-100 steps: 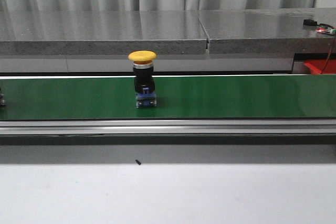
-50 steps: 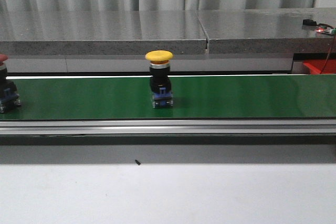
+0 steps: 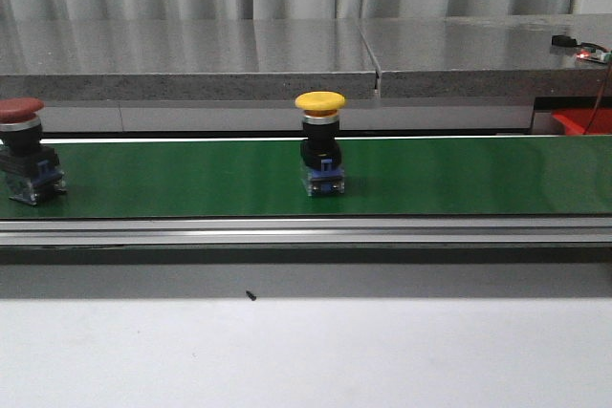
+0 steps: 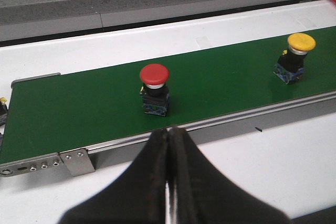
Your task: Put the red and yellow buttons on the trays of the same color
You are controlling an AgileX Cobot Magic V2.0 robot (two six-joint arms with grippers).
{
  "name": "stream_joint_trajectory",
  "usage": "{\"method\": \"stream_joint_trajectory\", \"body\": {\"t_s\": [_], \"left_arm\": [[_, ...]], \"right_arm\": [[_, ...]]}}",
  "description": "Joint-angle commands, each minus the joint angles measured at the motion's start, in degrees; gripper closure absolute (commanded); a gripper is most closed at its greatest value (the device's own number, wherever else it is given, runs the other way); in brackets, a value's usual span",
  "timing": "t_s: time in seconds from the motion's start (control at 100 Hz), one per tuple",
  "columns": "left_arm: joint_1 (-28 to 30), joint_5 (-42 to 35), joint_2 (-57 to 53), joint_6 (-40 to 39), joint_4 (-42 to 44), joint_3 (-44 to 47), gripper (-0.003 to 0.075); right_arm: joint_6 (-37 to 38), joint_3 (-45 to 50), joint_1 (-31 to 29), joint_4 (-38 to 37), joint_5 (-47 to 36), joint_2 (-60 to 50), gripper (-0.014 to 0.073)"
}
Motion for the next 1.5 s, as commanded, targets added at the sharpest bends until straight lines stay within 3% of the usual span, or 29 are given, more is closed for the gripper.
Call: {"method": "stream_joint_trajectory", "body": {"t_s": [0.0,0.1,0.17,0.36,0.43,0.72,0.85,1.3,1.49], "left_arm": [[-0.5,-3.8,0.5,-0.6,-1.2,-1.4,0.0739],[-0.5,-3.8,0.5,-0.6,-1.2,-1.4,0.0739],[-0.5,-3.8,0.5,-0.6,-1.2,-1.4,0.0739],[-0.5,-3.8,0.5,-0.6,-1.2,-1.4,0.0739],[-0.5,-3.8,0.5,-0.6,-1.2,-1.4,0.0739],[-0.5,-3.8,0.5,-0.6,-1.2,-1.4,0.0739],[-0.5,-3.8,0.5,-0.6,-1.2,-1.4,0.0739],[-0.5,-3.8,0.5,-0.6,-1.2,-1.4,0.0739],[-0.5,-3.8,0.5,-0.6,-1.2,-1.4,0.0739]], "right_arm": [[-1.0,-5.3,2.5,-0.9,-0.2,3.4,0.0657],[-1.0,-9.1,5.0,-0.9,3.1,7.4,0.061],[-1.0,-11.7,6.6,-0.9,5.5,10.4,0.0528],[-1.1,-18.7,10.2,-0.1,13.2,18.7,0.0123],[-1.4,-21.5,11.3,0.3,16.8,21.9,0.0041],[-10.2,-31.9,13.4,11.5,28.6,34.4,0.0034],[-11.3,-36.3,13.4,12.8,31.8,39.6,0.0034],[-13.6,-39.2,13.4,15.3,28.3,50.4,0.0037],[-13.9,-39.2,13.3,14.5,25.4,51.8,0.0223]]}}
